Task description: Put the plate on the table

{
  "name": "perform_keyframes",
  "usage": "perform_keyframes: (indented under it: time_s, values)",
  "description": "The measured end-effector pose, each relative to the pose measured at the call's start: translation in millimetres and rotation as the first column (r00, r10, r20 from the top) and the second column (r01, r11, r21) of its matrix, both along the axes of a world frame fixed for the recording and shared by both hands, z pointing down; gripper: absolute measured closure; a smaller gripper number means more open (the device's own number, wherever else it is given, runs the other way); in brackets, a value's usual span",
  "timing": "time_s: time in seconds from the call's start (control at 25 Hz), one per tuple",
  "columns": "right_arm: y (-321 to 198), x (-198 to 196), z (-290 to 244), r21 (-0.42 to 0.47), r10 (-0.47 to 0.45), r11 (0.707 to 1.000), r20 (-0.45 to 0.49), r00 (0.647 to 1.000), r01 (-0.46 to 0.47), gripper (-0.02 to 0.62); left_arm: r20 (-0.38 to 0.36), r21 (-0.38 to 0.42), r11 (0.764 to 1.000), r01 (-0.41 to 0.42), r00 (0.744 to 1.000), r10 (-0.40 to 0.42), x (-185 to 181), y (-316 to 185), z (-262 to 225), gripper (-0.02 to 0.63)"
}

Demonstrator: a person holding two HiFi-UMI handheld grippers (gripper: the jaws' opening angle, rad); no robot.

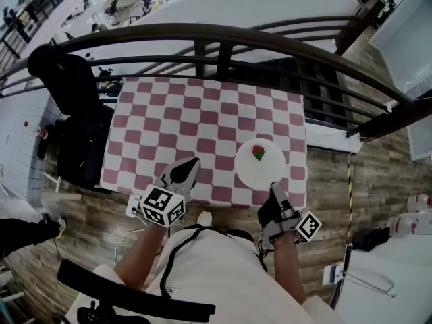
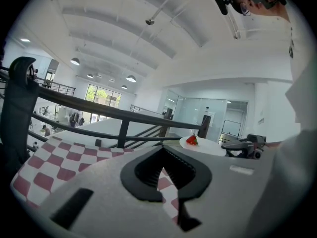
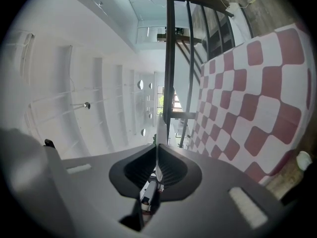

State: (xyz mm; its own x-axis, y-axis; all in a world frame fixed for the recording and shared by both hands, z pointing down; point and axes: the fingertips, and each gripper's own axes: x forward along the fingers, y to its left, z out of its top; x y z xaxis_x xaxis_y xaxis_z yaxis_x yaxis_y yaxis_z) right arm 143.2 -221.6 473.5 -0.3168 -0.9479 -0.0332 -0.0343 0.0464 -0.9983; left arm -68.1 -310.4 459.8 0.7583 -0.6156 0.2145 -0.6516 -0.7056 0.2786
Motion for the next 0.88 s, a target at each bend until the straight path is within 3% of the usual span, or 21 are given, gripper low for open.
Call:
perform_keyframes:
  time_s: [0.32,0.88]
  values:
    - [-28.1,-7.4,-4.2,0.012,-0.013,1.000,-0.001,1.000,0.013,0.575,-0.005,-0.017,1.000,0.020,1.000,-0.020,-9.2,-17.4,6.6,0.603]
    - [-102.3,31.4,36.7,-0.030,-0.103,0.994,-0.001,0.995,0.103,0.575,0.009,-0.064,0.989,0.131,0.991,-0.130,19.6,-54.1,32.7,0.603]
